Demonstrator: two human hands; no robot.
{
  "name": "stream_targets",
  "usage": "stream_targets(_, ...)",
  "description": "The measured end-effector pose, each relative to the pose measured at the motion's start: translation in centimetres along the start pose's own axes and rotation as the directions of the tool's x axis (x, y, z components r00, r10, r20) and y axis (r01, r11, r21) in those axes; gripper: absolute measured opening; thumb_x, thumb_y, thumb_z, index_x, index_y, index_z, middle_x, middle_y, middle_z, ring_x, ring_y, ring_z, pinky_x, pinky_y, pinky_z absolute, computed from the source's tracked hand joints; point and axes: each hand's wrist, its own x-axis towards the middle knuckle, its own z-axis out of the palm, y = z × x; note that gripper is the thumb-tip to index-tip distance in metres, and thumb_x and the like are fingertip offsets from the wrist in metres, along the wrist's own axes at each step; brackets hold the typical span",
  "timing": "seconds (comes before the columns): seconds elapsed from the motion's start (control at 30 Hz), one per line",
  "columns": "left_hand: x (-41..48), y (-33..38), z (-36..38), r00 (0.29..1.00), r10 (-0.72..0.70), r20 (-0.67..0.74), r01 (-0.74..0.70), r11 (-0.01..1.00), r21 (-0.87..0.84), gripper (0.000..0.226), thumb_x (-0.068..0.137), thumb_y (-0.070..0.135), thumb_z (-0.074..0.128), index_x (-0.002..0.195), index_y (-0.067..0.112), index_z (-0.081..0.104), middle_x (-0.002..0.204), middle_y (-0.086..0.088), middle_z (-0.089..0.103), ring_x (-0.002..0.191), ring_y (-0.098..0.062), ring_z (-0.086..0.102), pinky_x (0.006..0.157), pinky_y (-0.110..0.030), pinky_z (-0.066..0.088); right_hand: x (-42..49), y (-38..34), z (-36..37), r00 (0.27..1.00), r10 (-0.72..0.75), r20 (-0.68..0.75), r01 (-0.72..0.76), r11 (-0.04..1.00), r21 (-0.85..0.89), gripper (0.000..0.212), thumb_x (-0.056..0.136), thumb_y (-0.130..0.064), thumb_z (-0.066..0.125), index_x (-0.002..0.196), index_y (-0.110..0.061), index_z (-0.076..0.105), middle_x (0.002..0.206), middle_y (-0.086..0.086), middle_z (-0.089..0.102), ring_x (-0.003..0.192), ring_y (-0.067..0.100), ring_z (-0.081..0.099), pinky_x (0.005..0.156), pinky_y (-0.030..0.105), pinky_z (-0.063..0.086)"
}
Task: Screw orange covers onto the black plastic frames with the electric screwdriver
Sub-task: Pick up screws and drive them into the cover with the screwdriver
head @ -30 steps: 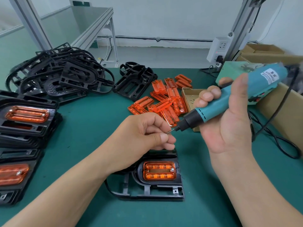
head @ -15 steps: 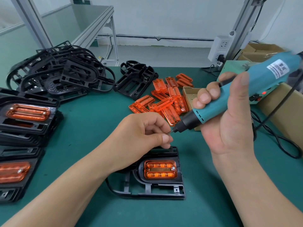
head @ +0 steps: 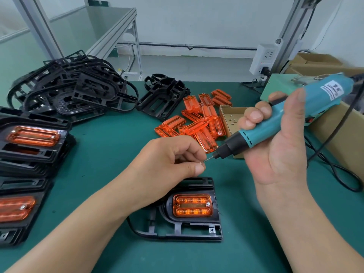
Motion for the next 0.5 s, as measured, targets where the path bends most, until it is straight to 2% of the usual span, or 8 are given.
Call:
stream_targets(0.2,0.04,0.04,0.16,1.0,0.001,-0.016,-0.001,1.0,-0.021,0.021,0.091,0.016,0.081,0.097,0.036,0.074,0.095,0.008,0.078,0.092,-0.015,0.075,0.085,-0.028,0.061,-0.06,-0.22,0.04,1.0,-0.011,-0.007,0.011,1.0,0.027,0.031,0.11,-0.046,0.046,0.098,-0.02,0.057,0.078,-0.003,0.047,0.068,0.012,0.052,0.067,0.024,0.047)
stream_targets(0.4,-0.06,0.25,0.23,1.0,0.002,-0.015,-0.001,1.0,0.018,0.021,0.091,0.018,0.081,0.096,0.037,0.074,0.09,0.009,0.077,0.086,-0.012,0.075,0.079,-0.019,0.057,-0.36,0.06,0.2,1.0,-0.004,0.013,0.004,1.0,-0.007,0.027,0.104,-0.046,0.055,0.099,-0.019,0.056,0.077,-0.003,0.048,0.068,0.012,0.053,0.067,0.025,0.048)
stream_targets(0.5,-0.1,0.27,0.24,1.0,0.003,-0.023,-0.001,0.998,0.061,0.022,0.09,0.019,0.081,0.096,0.039,0.073,0.09,0.012,0.077,0.087,-0.011,0.074,0.079,-0.02,0.057,-0.4,0.06,0.25,1.0,-0.003,0.024,0.004,1.0,-0.025,0.027,0.1,-0.046,0.059,0.099,-0.019,0.056,0.077,-0.003,0.048,0.068,0.012,0.053,0.066,0.026,0.049)
